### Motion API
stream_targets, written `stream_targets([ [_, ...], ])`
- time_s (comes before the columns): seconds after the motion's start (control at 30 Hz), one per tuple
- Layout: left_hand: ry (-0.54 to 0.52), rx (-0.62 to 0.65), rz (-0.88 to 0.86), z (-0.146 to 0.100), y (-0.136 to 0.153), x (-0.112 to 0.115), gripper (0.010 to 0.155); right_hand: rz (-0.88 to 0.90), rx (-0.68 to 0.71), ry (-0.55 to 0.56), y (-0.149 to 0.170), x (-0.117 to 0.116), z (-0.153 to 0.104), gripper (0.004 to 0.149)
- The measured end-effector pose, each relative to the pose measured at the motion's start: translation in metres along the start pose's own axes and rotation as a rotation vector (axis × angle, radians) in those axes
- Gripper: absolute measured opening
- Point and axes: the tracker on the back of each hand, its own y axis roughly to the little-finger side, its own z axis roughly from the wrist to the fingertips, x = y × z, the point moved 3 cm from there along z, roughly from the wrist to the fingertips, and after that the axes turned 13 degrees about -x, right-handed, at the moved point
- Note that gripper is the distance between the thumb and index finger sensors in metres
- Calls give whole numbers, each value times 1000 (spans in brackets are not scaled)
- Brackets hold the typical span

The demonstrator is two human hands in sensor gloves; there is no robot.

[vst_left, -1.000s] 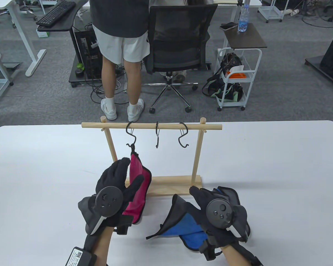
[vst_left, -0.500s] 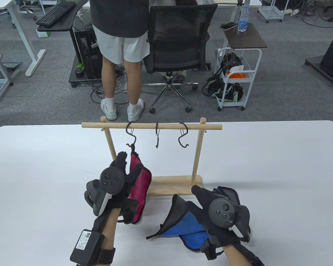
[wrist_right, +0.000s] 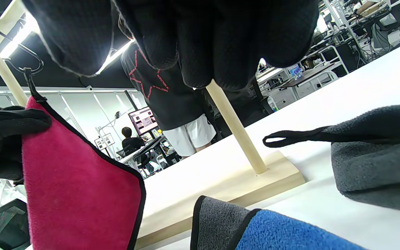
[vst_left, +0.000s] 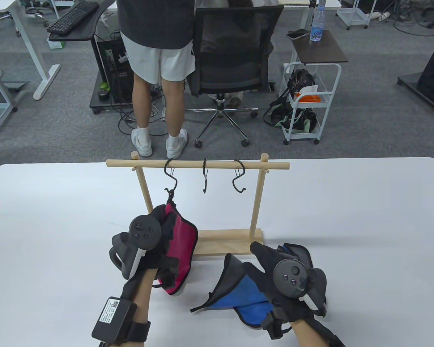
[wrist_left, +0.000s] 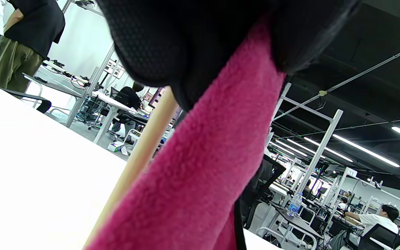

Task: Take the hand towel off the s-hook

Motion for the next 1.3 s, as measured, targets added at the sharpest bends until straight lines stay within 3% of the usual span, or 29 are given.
stream_targets([
  [0.67, -90, 10, -11, -20, 20, -50, 46, -10, 18, 4, -4, -2, -3, 63],
  [1.3, -85, -125, 1, -25, 98, -45, 42, -11, 29, -4, -7, -4, -5, 63],
])
